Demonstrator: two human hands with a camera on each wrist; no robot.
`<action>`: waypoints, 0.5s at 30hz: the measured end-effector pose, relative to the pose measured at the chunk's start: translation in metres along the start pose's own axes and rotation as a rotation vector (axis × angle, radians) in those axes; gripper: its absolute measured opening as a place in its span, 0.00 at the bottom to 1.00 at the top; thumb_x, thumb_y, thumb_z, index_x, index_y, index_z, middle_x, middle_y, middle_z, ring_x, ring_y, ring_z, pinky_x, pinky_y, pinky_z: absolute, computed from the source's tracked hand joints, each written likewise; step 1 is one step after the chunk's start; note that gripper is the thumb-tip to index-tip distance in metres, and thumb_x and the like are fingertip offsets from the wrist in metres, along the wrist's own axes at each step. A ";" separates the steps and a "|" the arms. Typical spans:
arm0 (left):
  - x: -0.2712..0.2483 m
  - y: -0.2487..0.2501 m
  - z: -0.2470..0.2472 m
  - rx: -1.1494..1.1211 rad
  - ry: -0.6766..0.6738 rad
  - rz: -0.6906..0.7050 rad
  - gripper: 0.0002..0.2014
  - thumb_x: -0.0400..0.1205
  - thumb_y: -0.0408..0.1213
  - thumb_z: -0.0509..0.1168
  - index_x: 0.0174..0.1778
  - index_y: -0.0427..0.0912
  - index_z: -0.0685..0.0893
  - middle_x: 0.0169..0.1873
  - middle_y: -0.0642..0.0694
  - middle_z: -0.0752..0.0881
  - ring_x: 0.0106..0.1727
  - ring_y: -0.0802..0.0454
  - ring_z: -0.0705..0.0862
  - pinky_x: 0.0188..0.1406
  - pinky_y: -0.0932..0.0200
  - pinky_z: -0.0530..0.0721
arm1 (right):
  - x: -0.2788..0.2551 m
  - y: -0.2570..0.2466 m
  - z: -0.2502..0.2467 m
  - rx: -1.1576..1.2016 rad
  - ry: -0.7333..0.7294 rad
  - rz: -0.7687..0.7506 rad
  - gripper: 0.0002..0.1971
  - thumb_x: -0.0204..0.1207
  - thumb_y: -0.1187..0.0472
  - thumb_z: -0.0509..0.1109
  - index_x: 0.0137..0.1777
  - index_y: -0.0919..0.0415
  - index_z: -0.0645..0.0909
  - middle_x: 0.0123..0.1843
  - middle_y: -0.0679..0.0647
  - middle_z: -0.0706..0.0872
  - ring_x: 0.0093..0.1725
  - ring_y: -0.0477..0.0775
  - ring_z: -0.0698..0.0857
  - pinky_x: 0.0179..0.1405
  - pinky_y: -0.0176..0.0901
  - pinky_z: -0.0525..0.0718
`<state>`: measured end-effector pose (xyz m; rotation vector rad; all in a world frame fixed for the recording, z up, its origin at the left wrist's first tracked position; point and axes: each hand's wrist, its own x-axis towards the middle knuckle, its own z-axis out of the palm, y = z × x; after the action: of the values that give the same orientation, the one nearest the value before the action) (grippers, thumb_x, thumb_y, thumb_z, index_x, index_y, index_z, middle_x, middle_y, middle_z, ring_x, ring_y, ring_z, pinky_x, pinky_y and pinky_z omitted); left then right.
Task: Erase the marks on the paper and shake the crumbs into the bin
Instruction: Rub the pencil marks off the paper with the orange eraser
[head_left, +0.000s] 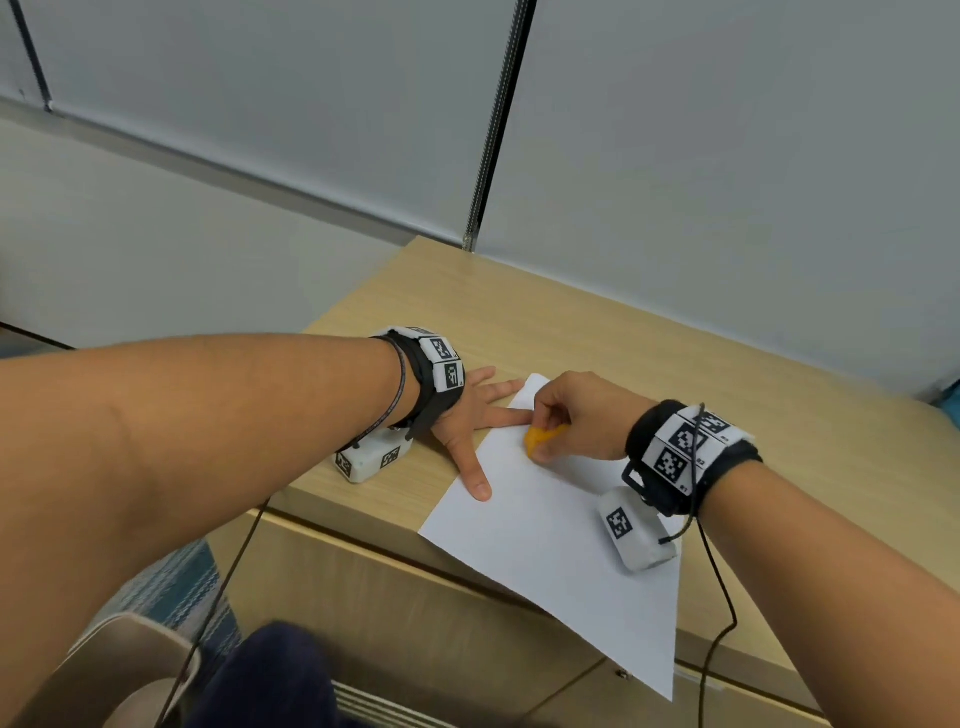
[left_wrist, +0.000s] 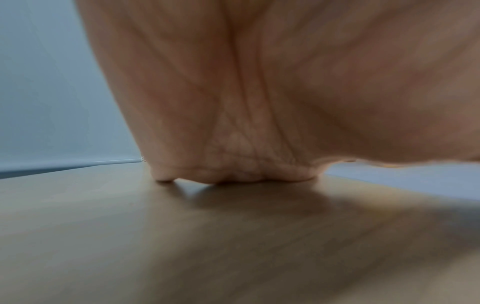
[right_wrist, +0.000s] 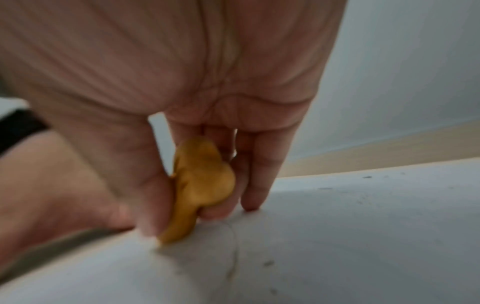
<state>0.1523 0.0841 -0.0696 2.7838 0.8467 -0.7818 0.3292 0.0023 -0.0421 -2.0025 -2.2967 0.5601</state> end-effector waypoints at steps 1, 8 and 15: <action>0.001 0.000 0.000 0.009 -0.005 -0.003 0.63 0.63 0.76 0.70 0.78 0.73 0.27 0.82 0.53 0.23 0.83 0.39 0.25 0.78 0.28 0.35 | 0.002 -0.001 0.002 -0.044 0.077 0.000 0.07 0.70 0.55 0.81 0.39 0.54 0.85 0.37 0.45 0.84 0.37 0.49 0.83 0.36 0.37 0.78; 0.001 0.001 0.000 -0.010 -0.002 0.000 0.63 0.63 0.75 0.71 0.79 0.74 0.28 0.82 0.54 0.24 0.83 0.39 0.25 0.77 0.25 0.35 | -0.006 0.022 -0.002 0.126 0.246 0.096 0.10 0.72 0.54 0.82 0.42 0.60 0.89 0.40 0.52 0.89 0.37 0.48 0.83 0.37 0.35 0.81; 0.004 0.005 -0.009 -0.096 0.024 -0.001 0.58 0.63 0.77 0.69 0.82 0.75 0.39 0.83 0.55 0.26 0.84 0.39 0.28 0.78 0.24 0.39 | -0.021 0.035 0.003 0.141 0.237 0.156 0.09 0.71 0.51 0.82 0.42 0.56 0.90 0.42 0.51 0.91 0.43 0.53 0.89 0.47 0.48 0.88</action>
<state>0.1622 0.0844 -0.0640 2.7142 0.8656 -0.6904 0.3650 -0.0148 -0.0515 -2.0674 -1.9250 0.4510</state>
